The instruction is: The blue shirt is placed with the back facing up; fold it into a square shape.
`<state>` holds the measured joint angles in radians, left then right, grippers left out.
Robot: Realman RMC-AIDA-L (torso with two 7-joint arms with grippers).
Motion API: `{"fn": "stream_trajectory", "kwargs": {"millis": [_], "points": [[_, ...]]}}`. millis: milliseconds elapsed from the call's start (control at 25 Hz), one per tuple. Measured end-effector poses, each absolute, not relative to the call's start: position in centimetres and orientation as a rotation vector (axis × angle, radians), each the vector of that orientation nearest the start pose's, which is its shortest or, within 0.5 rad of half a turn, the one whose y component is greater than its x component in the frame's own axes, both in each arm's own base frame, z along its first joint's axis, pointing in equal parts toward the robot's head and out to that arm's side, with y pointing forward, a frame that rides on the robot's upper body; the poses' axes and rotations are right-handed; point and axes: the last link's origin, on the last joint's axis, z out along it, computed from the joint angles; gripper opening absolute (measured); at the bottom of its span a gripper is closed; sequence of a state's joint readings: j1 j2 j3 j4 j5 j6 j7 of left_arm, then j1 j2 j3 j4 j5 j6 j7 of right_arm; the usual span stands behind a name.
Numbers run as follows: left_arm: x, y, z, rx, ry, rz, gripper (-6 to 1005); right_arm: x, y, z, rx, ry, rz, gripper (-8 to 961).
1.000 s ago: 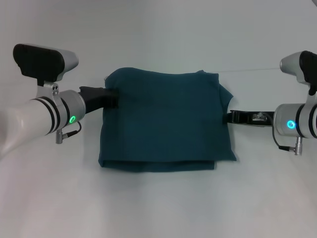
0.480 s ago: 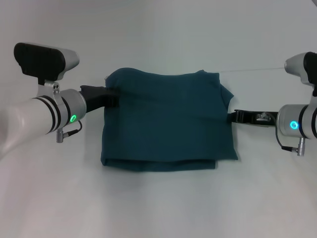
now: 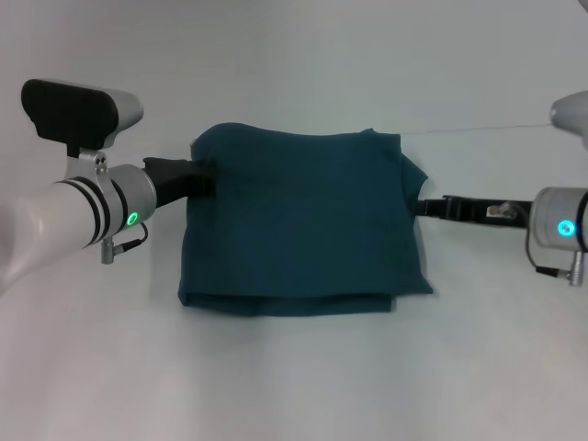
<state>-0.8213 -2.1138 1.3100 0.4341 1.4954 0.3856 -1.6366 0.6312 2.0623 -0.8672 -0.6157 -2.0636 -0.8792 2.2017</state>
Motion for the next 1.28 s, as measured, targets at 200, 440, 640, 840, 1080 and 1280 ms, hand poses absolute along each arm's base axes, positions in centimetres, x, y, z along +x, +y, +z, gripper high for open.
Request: {"fn": "stream_trajectory", "kwargs": {"millis": [200,440,640,840,1080,1280], "points": [[-21.5,45.8,-6.1,-2.094,-0.877,-0.35,21,29.2,40.9,2.0,-1.99,1.474,0.574,210],[-21.7,46.1,-5.5,-2.064,-0.882,-0.356,21,30.0,40.5,2.9,-1.953,1.494,0.62,450],[-21.9,46.0,-5.4,-2.053,-0.89,-0.362,20,29.9,40.3,2.7,-1.971,1.476,0.617,535],[-22.7,45.2,-4.5,-1.996,-0.914,-0.422,20,29.8,40.0,2.9,-2.008,1.427,0.644,610],[-24.9,43.9,-1.6,-1.874,-0.974,-0.542,126,29.5,38.8,4.0,-2.062,1.33,0.797,703],[-25.9,41.8,-0.4,-1.922,-1.011,-0.687,346,29.4,37.4,4.4,-2.133,1.237,0.853,796]]}}
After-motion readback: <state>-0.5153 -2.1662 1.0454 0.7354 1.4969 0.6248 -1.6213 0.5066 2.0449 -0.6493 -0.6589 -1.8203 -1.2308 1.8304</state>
